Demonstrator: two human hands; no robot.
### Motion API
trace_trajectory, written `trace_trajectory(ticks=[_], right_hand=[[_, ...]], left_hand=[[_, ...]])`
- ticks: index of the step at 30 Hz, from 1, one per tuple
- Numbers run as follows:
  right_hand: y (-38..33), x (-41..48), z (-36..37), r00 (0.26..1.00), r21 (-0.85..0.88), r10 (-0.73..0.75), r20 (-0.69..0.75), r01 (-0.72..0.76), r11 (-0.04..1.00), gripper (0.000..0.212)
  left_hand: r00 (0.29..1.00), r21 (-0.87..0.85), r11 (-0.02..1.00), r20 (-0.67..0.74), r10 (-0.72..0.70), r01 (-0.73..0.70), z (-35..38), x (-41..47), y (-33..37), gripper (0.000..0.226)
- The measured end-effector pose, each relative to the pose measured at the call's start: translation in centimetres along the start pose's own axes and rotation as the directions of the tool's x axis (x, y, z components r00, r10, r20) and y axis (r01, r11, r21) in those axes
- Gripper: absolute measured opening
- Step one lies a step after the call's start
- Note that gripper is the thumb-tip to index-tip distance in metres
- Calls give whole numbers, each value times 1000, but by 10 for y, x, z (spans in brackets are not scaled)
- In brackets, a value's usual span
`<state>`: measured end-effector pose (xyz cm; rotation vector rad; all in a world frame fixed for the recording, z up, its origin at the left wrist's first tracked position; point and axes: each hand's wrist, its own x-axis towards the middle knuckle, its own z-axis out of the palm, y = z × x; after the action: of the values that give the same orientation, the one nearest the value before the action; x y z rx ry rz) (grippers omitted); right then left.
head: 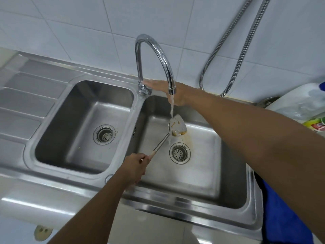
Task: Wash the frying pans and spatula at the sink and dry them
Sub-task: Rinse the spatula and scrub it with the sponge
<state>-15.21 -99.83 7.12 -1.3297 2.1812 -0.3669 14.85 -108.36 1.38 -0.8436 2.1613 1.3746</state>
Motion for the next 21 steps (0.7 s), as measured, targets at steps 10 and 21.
trace_trajectory(ticks=[10, 21], right_hand=[[-12, -11, -18, 999, -187, 12, 33, -6, 982, 109], [-27, -18, -26, 928, -448, 175, -327, -316, 836, 49]], left_hand=[[998, 37, 999, -41, 37, -35, 1, -11, -5, 20], [991, 103, 989, -72, 113, -106, 4, -5, -7, 19]])
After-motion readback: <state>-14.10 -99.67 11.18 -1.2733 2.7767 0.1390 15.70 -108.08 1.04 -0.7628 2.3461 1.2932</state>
